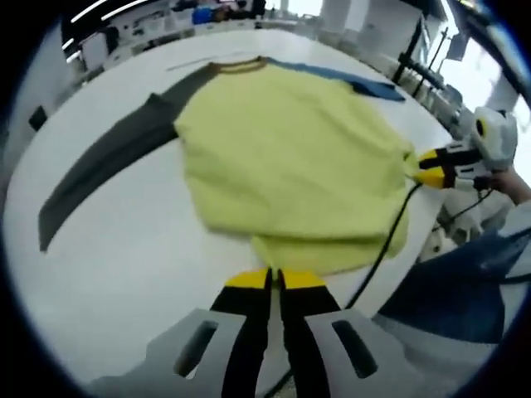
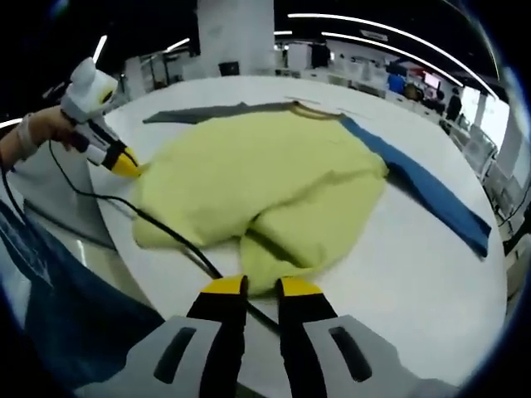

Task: Fold the garment on the visible template until the final outline fits inside the template.

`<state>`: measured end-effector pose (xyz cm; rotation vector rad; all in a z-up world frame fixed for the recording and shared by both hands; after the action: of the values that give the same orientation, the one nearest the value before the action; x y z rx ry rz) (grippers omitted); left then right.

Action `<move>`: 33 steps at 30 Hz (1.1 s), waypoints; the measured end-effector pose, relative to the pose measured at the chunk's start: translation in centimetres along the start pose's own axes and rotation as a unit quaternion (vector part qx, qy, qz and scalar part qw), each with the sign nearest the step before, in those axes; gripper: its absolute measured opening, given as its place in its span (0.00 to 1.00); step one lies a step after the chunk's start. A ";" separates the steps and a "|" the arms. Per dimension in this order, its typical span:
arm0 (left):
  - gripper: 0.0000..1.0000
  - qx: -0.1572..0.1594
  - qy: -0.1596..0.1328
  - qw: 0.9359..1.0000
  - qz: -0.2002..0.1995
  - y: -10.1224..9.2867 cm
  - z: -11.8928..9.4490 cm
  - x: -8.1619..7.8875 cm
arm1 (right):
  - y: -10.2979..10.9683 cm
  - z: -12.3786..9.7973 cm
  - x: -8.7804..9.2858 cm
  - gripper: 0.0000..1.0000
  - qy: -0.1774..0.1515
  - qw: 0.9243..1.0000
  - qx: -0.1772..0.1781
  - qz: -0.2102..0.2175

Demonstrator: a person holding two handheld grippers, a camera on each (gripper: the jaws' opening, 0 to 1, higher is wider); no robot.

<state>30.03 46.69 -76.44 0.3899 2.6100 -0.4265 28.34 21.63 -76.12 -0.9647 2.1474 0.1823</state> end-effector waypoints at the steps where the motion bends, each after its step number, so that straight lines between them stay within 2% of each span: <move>1: 0.00 0.000 0.000 1.000 0.000 0.0 0.0 0.0 | 0.0 0.0 0.0 0.13 0.001 1.000 0.000 0.001; 7: 0.00 0.000 -0.001 1.000 -0.010 -0.3 -0.3 0.6 | -0.1 -0.5 0.5 0.06 -0.003 1.000 0.002 0.018; 13: 0.00 0.001 0.000 1.000 -0.017 -0.8 -0.8 1.3 | 0.0 -0.9 0.9 0.05 -0.004 1.000 0.002 0.022; 33: 0.00 0.003 0.042 0.999 -0.025 -1.0 -2.9 4.7 | -1.5 -3.1 3.6 0.04 0.012 0.999 0.002 0.039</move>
<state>24.50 47.74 -76.06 0.3524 2.7052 -0.4428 26.07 17.19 -76.17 -0.8869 2.2087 0.2054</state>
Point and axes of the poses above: the point that each gripper's makers call its tool centre point, and the gripper's own axes: z roughly forward along the fingers, y roughly to its left, x roughly out of its underside, the point moved 1 cm from there along -z, roughly backward along the fingers, and after that the axes turned 13 degrees about -z, right-handed, at the moved point
